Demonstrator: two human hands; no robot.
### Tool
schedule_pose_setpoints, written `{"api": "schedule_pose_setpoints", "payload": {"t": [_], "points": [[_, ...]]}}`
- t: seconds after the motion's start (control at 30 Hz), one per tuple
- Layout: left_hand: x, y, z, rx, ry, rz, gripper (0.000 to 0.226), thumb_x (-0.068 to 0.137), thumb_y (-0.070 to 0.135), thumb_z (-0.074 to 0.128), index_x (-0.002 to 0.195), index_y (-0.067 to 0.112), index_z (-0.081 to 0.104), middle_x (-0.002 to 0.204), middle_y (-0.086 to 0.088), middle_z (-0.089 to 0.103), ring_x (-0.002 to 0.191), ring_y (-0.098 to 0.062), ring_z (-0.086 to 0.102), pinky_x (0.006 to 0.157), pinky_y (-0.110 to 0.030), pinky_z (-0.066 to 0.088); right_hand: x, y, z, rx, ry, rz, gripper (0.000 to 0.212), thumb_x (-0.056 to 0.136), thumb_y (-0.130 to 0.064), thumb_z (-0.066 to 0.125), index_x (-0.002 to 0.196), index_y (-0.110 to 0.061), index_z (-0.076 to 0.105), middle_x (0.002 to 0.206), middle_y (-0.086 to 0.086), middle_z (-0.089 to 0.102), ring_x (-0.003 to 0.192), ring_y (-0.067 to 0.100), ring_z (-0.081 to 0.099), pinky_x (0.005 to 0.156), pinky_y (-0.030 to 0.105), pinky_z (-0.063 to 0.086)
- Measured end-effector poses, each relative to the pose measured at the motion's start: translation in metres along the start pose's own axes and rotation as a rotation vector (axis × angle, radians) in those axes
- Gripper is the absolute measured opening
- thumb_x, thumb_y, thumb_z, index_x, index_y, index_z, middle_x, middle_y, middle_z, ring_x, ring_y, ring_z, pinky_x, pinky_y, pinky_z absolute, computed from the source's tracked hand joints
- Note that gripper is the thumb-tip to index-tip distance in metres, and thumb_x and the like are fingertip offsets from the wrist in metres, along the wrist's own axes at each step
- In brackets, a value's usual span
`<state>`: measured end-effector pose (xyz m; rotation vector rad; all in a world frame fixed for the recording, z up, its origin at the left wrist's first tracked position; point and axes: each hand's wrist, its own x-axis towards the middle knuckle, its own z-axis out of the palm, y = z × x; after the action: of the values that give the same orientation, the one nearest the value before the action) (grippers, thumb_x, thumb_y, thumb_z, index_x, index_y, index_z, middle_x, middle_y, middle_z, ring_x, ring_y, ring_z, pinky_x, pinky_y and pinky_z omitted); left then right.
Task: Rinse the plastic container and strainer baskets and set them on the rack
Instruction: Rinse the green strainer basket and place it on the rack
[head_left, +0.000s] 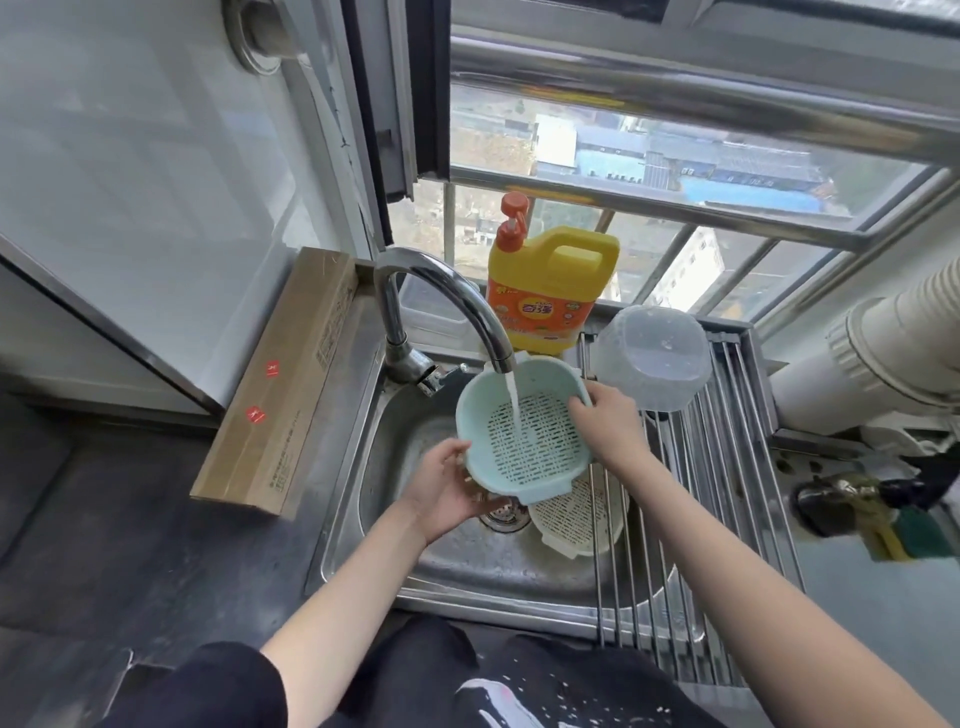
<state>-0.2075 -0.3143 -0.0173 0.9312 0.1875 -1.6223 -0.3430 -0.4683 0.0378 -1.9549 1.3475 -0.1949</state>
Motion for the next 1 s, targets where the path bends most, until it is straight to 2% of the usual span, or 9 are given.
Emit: {"api": "schedule_pose_setpoints", "payload": {"t": [0.1,0.2,0.3,0.43,0.53,0.63,0.73,0.9,1.0], "points": [[0.010,0.008,0.005,0.048,0.054,0.022,0.036,0.096,0.031,0.034,0.113,0.015,0.063,0.107,-0.013,0.063,0.097,-0.028,0.059,0.081,-0.042,0.049,-0.006,0.000,-0.002,-0.128,-0.049,-0.012,0.026,0.092,-0.031,0.045,0.092,-0.024,0.070,0.080,0.002,0.065,0.077,0.024,0.061,0.062,0.031,0.047],[0.016,0.013,0.006,0.123,0.053,-0.037,0.051,0.101,0.042,0.021,0.110,0.015,0.063,0.099,-0.012,0.071,0.093,-0.028,0.062,0.076,-0.039,0.047,-0.007,-0.010,-0.006,-0.243,-0.100,-0.051,0.045,0.097,-0.050,0.038,0.065,-0.023,0.055,0.071,0.001,0.061,0.070,0.022,0.060,0.055,0.029,0.040],[0.020,0.017,0.000,0.176,0.063,-0.089,0.060,0.097,0.053,0.022,0.114,0.011,0.062,0.104,-0.016,0.069,0.096,-0.034,0.061,0.078,-0.041,0.047,-0.004,-0.017,-0.008,-0.318,-0.113,-0.069,0.057,0.097,-0.059,0.027,0.063,-0.019,0.051,0.067,0.001,0.058,0.065,0.020,0.056,0.053,0.030,0.037],[0.022,0.022,-0.007,0.232,0.099,-0.120,0.071,0.091,0.064,0.026,0.122,0.012,0.061,0.122,-0.022,0.060,0.107,-0.038,0.056,0.089,-0.048,0.043,0.003,-0.017,-0.010,-0.298,-0.176,-0.005,0.064,0.099,-0.055,0.024,0.083,-0.009,0.066,0.068,0.003,0.058,0.067,0.020,0.056,0.058,0.031,0.041],[0.020,0.024,-0.010,0.229,0.065,-0.126,0.067,0.089,0.066,0.028,0.110,0.016,0.067,0.112,-0.019,0.063,0.099,-0.036,0.057,0.083,-0.046,0.045,0.008,-0.018,-0.015,-0.194,-0.290,0.112,0.065,0.100,-0.053,0.026,0.102,-0.002,0.067,0.077,0.004,0.060,0.071,0.020,0.057,0.064,0.031,0.044],[0.014,0.027,-0.009,0.185,0.001,-0.146,0.067,0.090,0.066,0.027,0.105,0.017,0.071,0.105,-0.016,0.065,0.091,-0.033,0.061,0.077,-0.039,0.048,0.008,-0.020,-0.016,-0.117,-0.453,0.226,0.061,0.100,-0.052,0.027,0.114,-0.004,0.063,0.082,0.005,0.061,0.071,0.022,0.060,0.049,0.027,0.048],[0.012,0.029,-0.007,0.231,0.016,-0.166,0.072,0.088,0.070,0.025,0.104,0.018,0.072,0.104,-0.016,0.066,0.091,-0.032,0.061,0.077,-0.035,0.046,0.004,-0.023,-0.013,-0.016,-0.557,0.354,0.055,0.100,-0.051,0.031,0.113,-0.004,0.056,0.083,0.011,0.058,0.063,0.029,0.063,0.037,0.028,0.048],[0.011,0.030,-0.001,0.303,0.031,-0.220,0.075,0.087,0.072,0.029,0.116,0.014,0.066,0.108,-0.017,0.067,0.098,-0.032,0.061,0.082,-0.035,0.047,0.002,-0.023,-0.012,0.074,-0.648,0.498,0.057,0.100,-0.051,0.031,0.118,0.000,0.050,0.104,0.022,0.057,0.082,0.043,0.065,0.040,0.042,0.054],[0.011,0.030,0.002,0.354,0.008,-0.200,0.063,0.093,0.061,0.028,0.104,0.015,0.070,0.097,-0.014,0.070,0.085,-0.029,0.066,0.073,-0.032,0.049,0.002,-0.019,-0.014,0.102,-0.643,0.526,0.057,0.100,-0.051,0.031,0.120,-0.002,0.051,0.110,0.022,0.057,0.088,0.043,0.064,0.039,0.041,0.053]]}}
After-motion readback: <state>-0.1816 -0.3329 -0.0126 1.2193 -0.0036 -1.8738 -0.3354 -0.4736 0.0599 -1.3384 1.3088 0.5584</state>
